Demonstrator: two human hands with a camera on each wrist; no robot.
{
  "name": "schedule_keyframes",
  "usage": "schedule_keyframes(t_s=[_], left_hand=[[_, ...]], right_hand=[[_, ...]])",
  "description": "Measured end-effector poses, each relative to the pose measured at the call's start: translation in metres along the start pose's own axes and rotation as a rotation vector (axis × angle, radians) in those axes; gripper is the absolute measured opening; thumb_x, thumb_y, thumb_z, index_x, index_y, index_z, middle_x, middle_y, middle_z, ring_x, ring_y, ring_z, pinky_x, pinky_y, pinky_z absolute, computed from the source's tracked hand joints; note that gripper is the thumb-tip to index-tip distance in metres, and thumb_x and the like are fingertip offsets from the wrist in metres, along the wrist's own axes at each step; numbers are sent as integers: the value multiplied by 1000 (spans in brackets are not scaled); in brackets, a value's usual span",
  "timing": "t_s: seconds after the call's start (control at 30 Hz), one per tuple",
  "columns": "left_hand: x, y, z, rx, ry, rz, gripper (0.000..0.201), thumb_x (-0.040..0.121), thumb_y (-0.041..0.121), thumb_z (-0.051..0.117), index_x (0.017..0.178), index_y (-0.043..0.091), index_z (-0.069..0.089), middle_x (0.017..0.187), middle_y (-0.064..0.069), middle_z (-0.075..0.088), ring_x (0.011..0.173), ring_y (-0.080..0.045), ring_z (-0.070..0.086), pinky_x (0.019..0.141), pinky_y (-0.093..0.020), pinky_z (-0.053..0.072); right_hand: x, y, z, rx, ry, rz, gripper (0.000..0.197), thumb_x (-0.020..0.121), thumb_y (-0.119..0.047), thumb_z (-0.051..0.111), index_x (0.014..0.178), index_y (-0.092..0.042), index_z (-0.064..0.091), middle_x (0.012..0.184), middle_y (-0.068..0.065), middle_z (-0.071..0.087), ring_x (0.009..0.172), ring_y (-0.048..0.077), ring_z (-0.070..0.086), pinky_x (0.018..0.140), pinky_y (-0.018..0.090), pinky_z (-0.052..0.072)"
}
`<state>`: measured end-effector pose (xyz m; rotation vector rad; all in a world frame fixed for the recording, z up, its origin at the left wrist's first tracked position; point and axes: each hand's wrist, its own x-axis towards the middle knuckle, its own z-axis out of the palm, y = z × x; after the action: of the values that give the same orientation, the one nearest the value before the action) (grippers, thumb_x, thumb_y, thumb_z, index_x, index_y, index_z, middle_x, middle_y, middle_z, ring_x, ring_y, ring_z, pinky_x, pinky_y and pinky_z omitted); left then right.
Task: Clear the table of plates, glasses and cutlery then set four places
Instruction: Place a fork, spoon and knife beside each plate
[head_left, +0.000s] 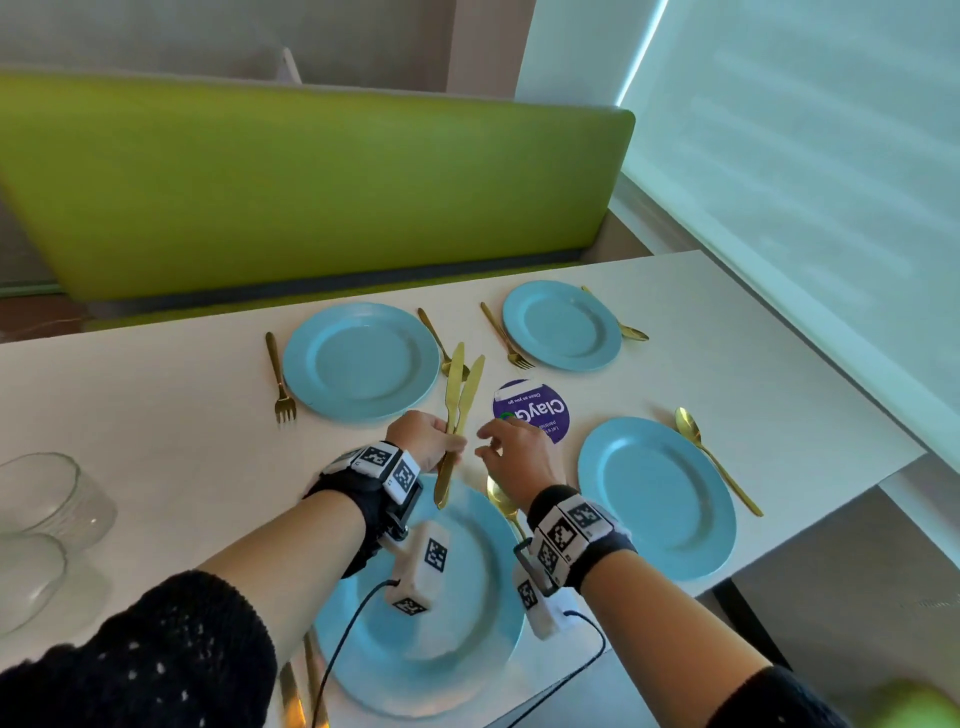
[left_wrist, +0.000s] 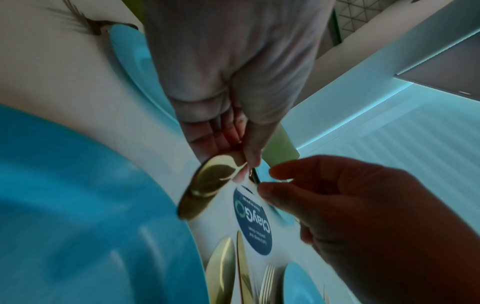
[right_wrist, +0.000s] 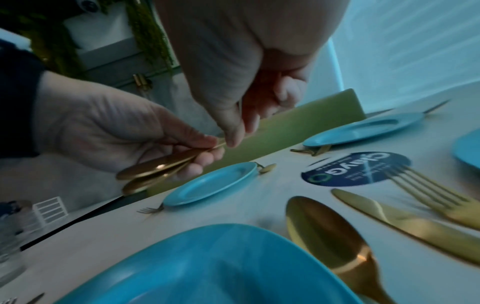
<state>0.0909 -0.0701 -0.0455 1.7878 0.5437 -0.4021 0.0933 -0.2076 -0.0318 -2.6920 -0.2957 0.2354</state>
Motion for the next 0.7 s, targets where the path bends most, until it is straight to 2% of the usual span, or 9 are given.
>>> schedule_keyframes(t_s=[0.13,0.27,0.33,0.4,0.43,0.5,0.57,0.67,0.7], left_hand=[[11,0,-17,-28,-88,32,18,85,8,64,67,11,60,56,-4,62,51,-16,57,64,-26,51],[23,-3,-29,-29,-121,24,17,87,8,62,70,11,59,52,-3,61,52,-19,56,71,-32,52],[29,-4,-34,-43,-148,-2,17,86,6,63,70,9,58,51,-3,62,47,-16,58,66,-30,53],[33,-3,-40,-41,-188,-7,18,85,4,64,69,7,57,44,0,62,40,-10,57,55,-23,52],[34,-1,-43,-22,-209,3,20,85,4,64,67,6,57,41,3,61,37,-8,55,49,-18,50],[38,2,-48,23,-233,33,22,85,5,65,63,7,60,40,4,60,38,-6,53,48,-16,45],[42,1,-52,-5,-229,46,20,83,3,66,64,6,61,41,4,61,40,-5,56,52,-16,47],[48,5,-59,-123,-209,38,14,83,-1,65,70,3,61,46,3,65,41,-4,59,47,-14,49],[50,7,-61,-149,-201,38,14,85,1,64,71,4,61,51,2,66,42,-4,60,46,-14,48]], right_hand=[[11,-21,15,27,42,-129,27,87,-9,58,112,-11,68,107,12,64,94,30,62,79,35,51],[20,-30,28,36,176,-225,26,71,4,69,94,-7,74,85,14,67,68,30,67,57,22,44],[23,-29,35,29,172,-244,27,61,3,72,84,-11,75,76,9,68,57,27,66,46,24,47],[29,-27,42,44,175,-307,27,56,0,68,77,-14,75,70,6,67,53,25,66,41,26,49],[33,-27,42,42,162,-328,27,54,0,66,75,-15,74,68,4,67,52,23,66,41,24,49],[42,-28,40,19,148,-354,23,51,-3,66,66,-18,74,61,0,65,49,18,64,39,15,43],[52,-28,41,21,186,-423,14,54,-10,65,59,-20,73,57,-2,62,49,17,63,39,12,41],[72,-29,37,-1,238,-525,17,64,-19,58,56,-21,72,55,-4,61,48,17,61,38,16,46],[78,-29,33,-20,238,-545,14,64,-17,62,56,-22,72,55,-5,61,49,16,61,38,16,46]])
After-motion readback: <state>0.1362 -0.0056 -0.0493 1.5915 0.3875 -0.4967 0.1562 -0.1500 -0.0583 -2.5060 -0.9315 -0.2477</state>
